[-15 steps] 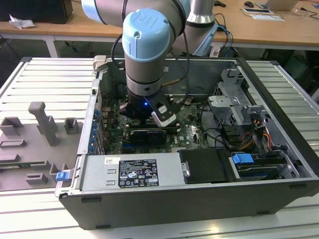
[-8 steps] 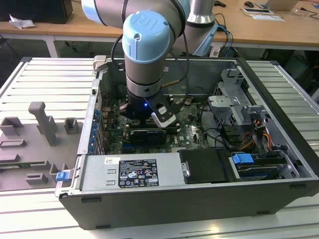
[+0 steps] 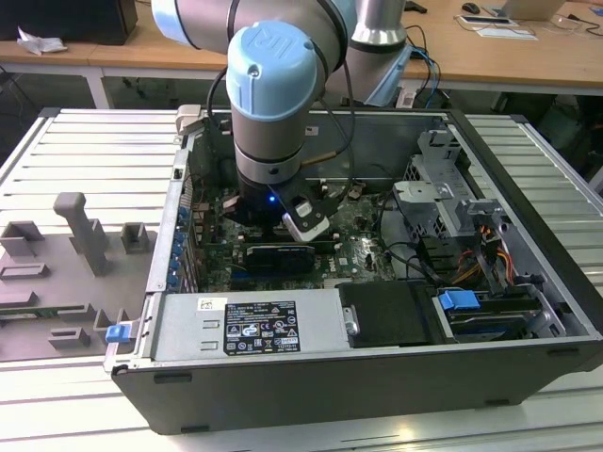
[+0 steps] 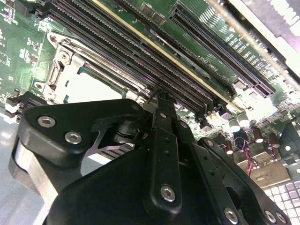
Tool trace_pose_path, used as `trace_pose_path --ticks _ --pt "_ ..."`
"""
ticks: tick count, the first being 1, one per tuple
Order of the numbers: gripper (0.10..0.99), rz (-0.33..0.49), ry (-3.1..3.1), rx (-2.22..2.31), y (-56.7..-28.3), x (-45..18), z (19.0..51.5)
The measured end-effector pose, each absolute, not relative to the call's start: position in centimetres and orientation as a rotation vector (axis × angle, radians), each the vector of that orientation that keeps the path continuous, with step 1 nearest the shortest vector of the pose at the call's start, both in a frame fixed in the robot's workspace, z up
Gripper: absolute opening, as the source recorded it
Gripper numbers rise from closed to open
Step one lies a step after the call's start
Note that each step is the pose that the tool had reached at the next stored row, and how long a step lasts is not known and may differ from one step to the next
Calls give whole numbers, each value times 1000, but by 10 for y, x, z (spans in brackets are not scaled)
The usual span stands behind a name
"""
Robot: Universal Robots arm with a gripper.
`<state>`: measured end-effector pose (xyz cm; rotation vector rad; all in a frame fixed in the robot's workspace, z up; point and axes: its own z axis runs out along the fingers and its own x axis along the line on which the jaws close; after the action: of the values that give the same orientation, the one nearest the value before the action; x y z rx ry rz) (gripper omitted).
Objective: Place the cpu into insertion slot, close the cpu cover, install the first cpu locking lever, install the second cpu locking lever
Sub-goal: 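Install the second cpu locking lever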
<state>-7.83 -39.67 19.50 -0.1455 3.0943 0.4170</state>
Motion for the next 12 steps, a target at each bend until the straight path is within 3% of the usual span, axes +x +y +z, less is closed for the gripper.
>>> trace_pose_path --ticks 12 --pt "106 418 3093 -146 -397 -78 201"
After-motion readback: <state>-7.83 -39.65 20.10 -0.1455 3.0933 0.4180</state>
